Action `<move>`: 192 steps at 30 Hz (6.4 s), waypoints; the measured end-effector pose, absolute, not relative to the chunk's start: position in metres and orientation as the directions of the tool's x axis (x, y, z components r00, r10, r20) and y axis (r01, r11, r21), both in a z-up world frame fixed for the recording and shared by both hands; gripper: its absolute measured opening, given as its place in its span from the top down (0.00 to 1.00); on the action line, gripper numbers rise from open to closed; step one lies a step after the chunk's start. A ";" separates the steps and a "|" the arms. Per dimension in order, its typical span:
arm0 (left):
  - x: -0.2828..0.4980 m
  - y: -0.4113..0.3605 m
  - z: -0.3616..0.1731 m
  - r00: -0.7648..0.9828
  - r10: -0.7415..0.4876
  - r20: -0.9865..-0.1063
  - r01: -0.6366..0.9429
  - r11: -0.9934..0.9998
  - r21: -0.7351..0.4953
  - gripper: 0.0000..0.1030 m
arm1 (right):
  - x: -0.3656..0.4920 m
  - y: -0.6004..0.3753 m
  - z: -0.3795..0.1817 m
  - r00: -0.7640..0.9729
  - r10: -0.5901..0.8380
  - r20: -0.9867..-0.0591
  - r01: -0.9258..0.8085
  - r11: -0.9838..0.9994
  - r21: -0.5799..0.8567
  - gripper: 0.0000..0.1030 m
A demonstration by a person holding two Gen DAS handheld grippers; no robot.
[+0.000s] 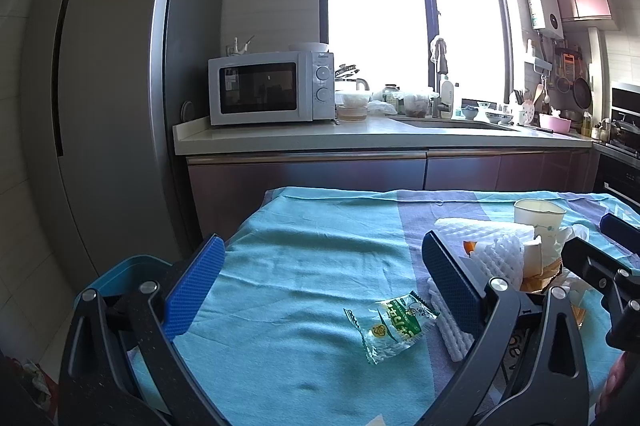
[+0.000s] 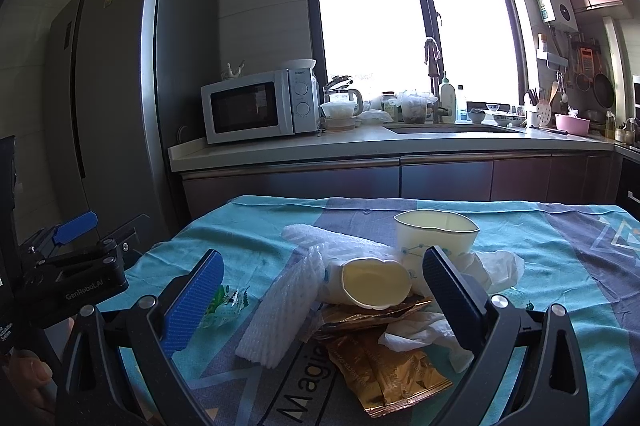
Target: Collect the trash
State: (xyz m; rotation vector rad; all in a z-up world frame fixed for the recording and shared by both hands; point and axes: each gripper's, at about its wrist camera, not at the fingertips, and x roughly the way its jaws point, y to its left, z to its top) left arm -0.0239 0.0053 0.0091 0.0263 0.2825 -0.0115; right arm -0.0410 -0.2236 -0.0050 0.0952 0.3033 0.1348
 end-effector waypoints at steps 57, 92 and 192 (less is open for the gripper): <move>0.048 0.014 -0.059 0.687 -0.430 -0.586 0.342 0.903 -0.261 0.85 | -0.007 -0.230 0.001 0.849 0.314 -0.425 -0.259 0.948 0.182 0.97; 0.022 0.302 -0.058 0.797 0.090 -0.598 -0.265 0.941 -0.212 0.85 | 0.096 0.059 0.022 0.396 0.821 -0.412 -0.762 0.544 0.352 0.97; 0.020 0.049 -0.030 0.668 -0.475 -0.572 0.409 0.877 -0.251 0.88 | 0.075 -0.220 -0.015 0.727 0.556 -0.402 -0.325 0.795 0.511 0.91</move>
